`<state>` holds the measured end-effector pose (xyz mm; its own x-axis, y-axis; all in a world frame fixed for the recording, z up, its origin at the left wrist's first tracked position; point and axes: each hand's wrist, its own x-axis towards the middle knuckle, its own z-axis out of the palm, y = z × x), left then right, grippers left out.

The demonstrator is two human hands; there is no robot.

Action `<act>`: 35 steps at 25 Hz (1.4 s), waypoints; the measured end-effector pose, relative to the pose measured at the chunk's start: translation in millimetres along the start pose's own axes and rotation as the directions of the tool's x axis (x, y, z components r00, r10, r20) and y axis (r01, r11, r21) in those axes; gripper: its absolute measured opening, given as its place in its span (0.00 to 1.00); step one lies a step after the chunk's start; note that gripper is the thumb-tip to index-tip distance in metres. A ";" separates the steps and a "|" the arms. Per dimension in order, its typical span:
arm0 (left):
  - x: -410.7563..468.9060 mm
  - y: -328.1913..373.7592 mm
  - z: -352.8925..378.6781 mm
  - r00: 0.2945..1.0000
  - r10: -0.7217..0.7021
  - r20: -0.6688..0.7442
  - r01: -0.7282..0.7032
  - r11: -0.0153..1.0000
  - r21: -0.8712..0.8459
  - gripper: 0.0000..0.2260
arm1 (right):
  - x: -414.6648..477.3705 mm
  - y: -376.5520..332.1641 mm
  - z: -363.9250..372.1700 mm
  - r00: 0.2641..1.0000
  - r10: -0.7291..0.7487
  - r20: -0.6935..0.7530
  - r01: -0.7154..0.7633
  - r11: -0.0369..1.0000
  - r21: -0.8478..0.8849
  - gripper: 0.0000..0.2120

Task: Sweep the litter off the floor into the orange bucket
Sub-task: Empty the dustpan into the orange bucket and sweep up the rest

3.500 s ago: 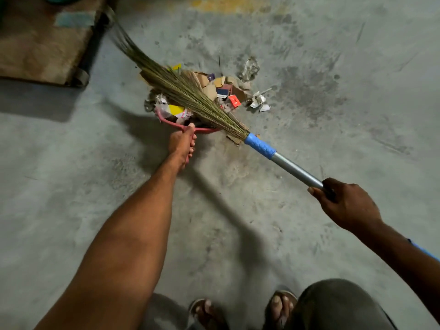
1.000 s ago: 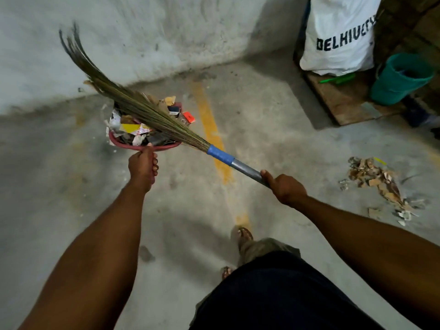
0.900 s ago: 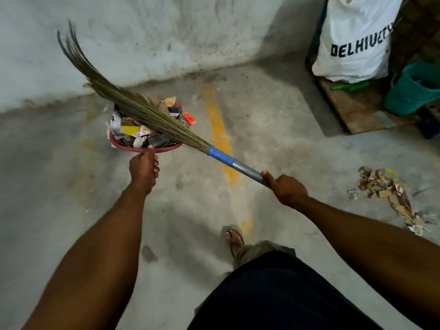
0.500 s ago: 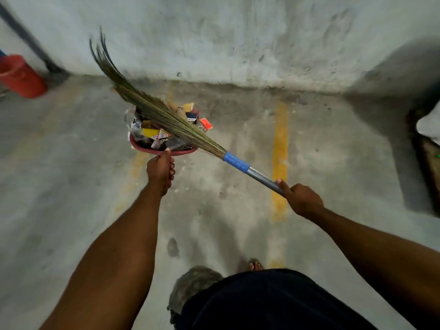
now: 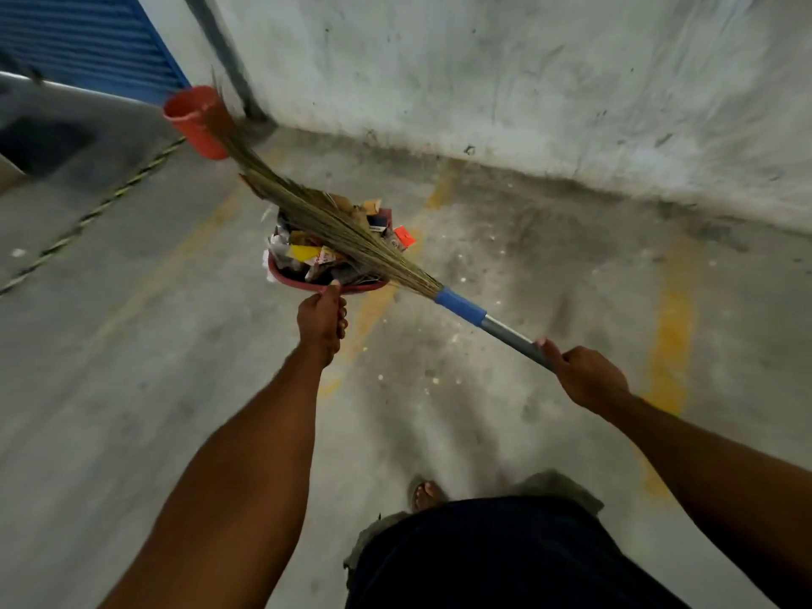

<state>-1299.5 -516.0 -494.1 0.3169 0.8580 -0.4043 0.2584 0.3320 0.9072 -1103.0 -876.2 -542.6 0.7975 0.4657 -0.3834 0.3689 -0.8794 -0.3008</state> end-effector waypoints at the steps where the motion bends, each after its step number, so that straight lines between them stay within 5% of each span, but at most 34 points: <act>1: 19.5 8.3 -13.6 1.000 -0.009 -0.011 0.009 1.000 -0.001 0.17 | 11.6 -23.7 2.9 1.000 -0.013 0.002 0.013 1.000 -0.006 0.51; 21: 455.7 199.0 -175.9 0.957 -0.069 -0.281 0.031 0.990 -0.139 0.16 | 384.2 -487.5 -19.2 0.948 -0.315 0.053 0.317 0.948 -0.026 0.43; 35: 804.5 330.6 -274.6 0.971 -0.074 -0.229 0.044 0.991 -0.130 0.16 | 608.2 -788.4 11.5 0.952 -0.294 0.081 0.297 0.955 -0.024 0.41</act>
<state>-1209.7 391.6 -487.5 0.0792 0.8982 -0.4325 0.1514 0.4180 0.8958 -914.3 101.6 -548.7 0.6125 0.7101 -0.3474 0.6002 -0.7037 -0.3801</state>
